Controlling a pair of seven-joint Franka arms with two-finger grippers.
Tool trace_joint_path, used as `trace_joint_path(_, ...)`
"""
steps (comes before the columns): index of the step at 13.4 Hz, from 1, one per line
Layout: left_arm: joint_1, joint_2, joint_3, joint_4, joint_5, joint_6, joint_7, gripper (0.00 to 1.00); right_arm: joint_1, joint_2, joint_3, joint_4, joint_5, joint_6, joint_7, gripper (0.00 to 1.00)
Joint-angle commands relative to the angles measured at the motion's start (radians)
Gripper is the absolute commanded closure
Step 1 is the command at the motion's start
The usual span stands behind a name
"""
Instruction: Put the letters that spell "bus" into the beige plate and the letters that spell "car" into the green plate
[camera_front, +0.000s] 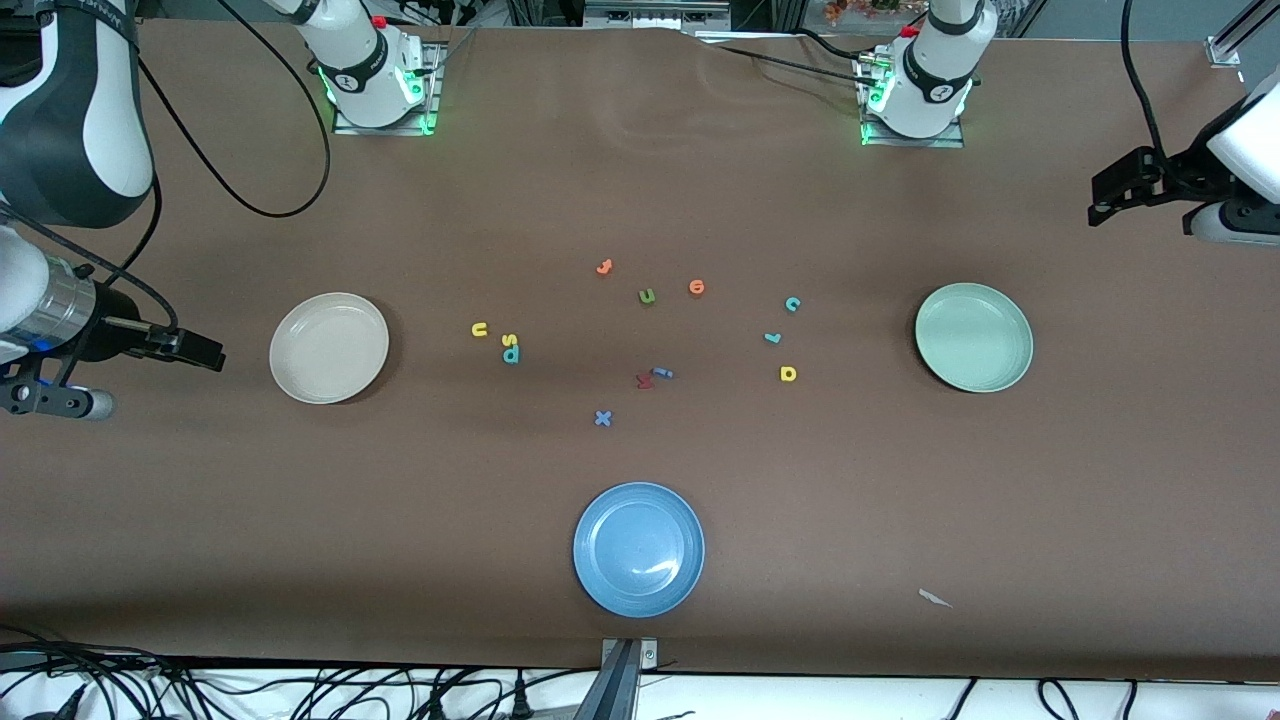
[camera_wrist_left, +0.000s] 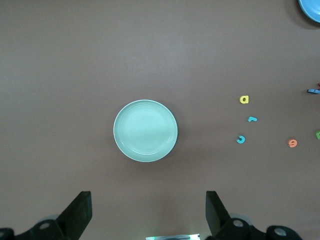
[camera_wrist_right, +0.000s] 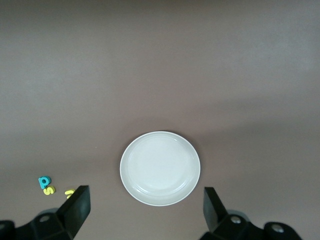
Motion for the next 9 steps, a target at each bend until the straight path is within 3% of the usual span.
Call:
trace_joint_path(1,0.012,0.015,0.001,0.032,-0.024,-0.028,0.014,0.0,0.0,-0.011,0.004,0.002,-0.015,-0.007,0.011,0.0)
trace_joint_path(9,0.014,0.017,0.001,0.031,-0.02,-0.028,0.016,0.0,0.0,-0.011,0.004,0.001,-0.018,-0.009,0.005,0.0)
